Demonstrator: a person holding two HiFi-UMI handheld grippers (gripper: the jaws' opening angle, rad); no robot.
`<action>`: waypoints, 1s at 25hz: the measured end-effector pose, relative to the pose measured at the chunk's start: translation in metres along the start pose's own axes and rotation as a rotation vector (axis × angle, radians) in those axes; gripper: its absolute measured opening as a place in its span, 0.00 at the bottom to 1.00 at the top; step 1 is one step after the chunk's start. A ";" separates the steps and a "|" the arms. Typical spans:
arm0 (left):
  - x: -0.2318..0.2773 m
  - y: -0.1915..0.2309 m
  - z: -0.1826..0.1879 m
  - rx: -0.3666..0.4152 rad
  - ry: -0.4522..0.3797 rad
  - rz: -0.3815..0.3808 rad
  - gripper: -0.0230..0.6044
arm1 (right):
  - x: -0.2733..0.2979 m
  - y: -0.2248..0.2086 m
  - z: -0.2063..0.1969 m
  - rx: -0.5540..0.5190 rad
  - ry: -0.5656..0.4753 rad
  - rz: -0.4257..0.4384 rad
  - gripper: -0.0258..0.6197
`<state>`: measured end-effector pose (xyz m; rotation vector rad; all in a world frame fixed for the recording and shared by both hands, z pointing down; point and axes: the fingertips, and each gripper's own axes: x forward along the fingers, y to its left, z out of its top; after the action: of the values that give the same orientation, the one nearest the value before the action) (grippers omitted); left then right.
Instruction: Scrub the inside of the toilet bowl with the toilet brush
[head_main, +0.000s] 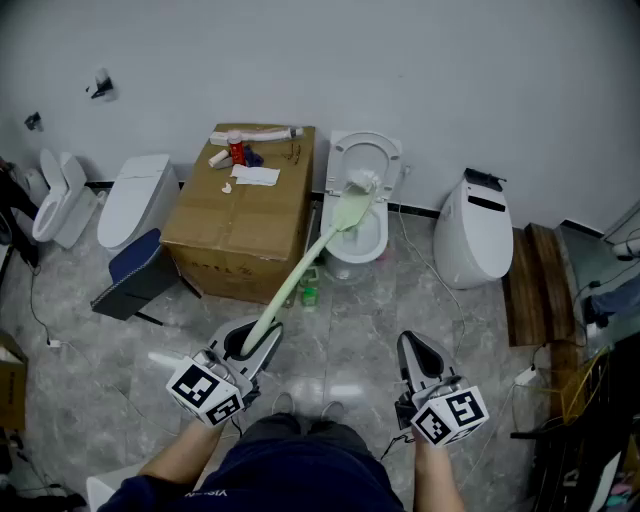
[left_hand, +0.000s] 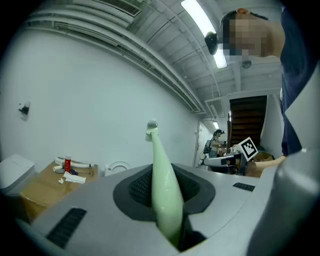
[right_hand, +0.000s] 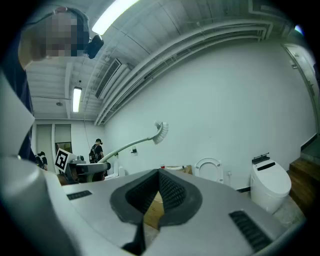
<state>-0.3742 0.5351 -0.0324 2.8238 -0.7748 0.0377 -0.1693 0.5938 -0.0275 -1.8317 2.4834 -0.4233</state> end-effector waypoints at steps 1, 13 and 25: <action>0.000 0.000 0.000 0.000 0.001 0.000 0.17 | 0.000 0.000 0.000 -0.001 0.001 0.001 0.04; 0.006 -0.002 -0.002 0.003 0.012 0.003 0.17 | 0.005 -0.007 0.000 0.007 0.004 0.005 0.04; 0.017 -0.009 -0.007 0.001 0.018 0.018 0.17 | 0.005 -0.019 -0.005 0.010 0.022 0.023 0.04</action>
<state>-0.3548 0.5352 -0.0261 2.8138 -0.7973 0.0660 -0.1537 0.5846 -0.0179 -1.8026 2.5093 -0.4557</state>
